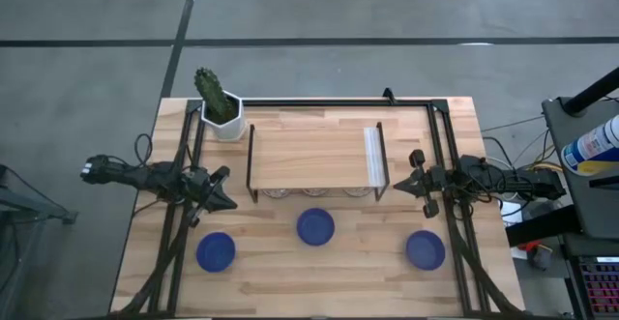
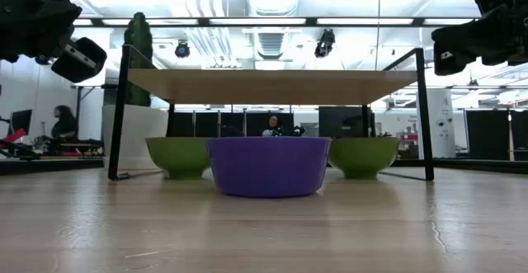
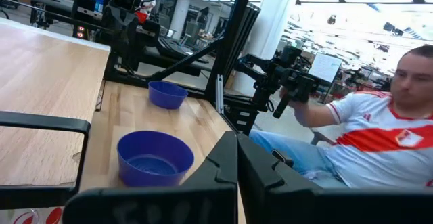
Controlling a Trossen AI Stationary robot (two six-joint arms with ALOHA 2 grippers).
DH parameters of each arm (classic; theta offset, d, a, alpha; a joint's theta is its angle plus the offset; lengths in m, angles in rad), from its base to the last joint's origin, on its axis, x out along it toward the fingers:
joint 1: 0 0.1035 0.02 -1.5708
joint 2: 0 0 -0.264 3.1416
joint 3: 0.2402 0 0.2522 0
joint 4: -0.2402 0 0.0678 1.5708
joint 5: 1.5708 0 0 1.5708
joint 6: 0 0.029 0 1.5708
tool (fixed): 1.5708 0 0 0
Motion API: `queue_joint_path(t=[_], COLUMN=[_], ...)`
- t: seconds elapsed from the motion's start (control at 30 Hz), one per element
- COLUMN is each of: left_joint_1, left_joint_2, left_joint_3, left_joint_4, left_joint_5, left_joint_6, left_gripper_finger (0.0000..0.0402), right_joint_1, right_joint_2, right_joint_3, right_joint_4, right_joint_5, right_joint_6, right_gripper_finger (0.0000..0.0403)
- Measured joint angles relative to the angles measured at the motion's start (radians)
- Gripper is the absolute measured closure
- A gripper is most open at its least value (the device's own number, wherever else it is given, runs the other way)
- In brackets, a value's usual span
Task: Pick & Place Mini bowls
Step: Put the right red and white bowl on the shelf
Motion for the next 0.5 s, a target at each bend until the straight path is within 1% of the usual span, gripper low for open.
queue_joint_path(t=[0.1,0.17,0.33,0.37,0.43,0.5], left_joint_1=[0.000,0.000,0.000,0.000,0.000,0.000], left_joint_2=[0.000,0.000,0.000,0.000,0.001,0.000], left_joint_3=[0.000,0.000,0.000,0.000,0.000,0.000], left_joint_4=[0.000,0.000,0.002,0.006,0.045,0.090], left_joint_5=[-0.001,-0.001,-0.007,-0.012,-0.016,-0.017], left_joint_6=[0.132,0.181,0.183,0.182,0.109,0.063], left_gripper_finger=[0.0402,0.0402,0.0402,0.0402,0.0402,0.0402], right_joint_1=[0.000,0.000,0.000,0.000,0.000,0.000], right_joint_2=[0.000,0.000,0.000,0.000,0.000,0.000], right_joint_3=[0.000,0.000,0.000,0.000,0.000,0.000], right_joint_4=[0.000,0.000,0.013,0.028,0.066,0.111], right_joint_5=[0.000,0.000,0.000,-0.008,-0.028,-0.027], right_joint_6=[0.000,0.000,0.018,0.058,0.178,0.244], right_gripper_finger=[0.0394,0.0394,0.0394,0.0394,0.0394,0.0394])
